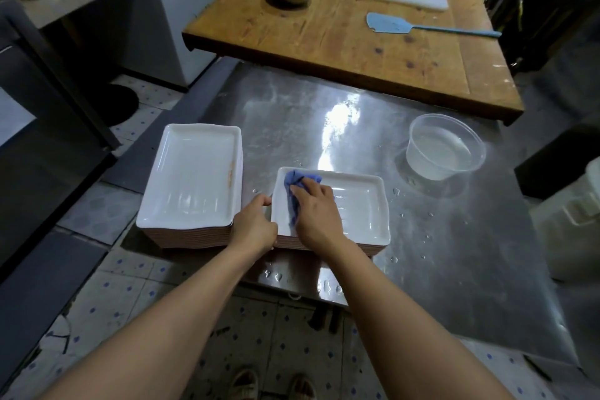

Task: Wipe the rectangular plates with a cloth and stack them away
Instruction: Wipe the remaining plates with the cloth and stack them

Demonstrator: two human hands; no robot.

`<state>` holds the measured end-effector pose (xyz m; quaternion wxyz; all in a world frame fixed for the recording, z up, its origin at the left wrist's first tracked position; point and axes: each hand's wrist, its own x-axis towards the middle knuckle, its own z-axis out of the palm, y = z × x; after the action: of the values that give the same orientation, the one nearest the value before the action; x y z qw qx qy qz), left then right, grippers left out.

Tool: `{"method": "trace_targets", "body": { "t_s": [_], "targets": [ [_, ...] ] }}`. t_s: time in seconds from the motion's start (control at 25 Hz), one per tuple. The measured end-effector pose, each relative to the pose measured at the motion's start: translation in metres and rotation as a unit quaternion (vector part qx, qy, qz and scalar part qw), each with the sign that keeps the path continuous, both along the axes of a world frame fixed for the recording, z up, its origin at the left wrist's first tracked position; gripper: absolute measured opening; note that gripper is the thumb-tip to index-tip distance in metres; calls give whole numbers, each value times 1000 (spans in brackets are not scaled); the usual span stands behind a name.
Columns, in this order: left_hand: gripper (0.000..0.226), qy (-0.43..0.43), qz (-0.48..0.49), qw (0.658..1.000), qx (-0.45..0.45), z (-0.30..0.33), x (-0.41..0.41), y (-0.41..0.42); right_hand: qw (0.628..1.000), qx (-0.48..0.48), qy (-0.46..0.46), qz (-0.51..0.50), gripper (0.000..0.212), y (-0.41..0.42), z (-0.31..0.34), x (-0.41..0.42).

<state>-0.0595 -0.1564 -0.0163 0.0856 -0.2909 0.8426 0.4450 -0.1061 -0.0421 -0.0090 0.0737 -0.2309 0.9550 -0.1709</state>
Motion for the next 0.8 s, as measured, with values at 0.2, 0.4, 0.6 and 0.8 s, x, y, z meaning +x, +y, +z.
{"method": "trace_targets", "body": {
  "t_s": [0.2, 0.4, 0.6, 0.8],
  "targets": [
    [28, 25, 38, 998, 48, 1, 2, 0, 990, -104, -79, 51, 26, 9, 5, 17],
    [21, 10, 37, 998, 51, 6, 2, 1, 992, -44, -46, 111, 26, 28, 12, 33],
    [42, 1, 20, 1000, 2, 7, 2, 4, 999, 41, 5, -8, 35, 84, 20, 34],
    [44, -15, -17, 996, -81, 11, 3, 9, 987, 151, 59, -17, 34, 119, 23, 30]
  ]
}}
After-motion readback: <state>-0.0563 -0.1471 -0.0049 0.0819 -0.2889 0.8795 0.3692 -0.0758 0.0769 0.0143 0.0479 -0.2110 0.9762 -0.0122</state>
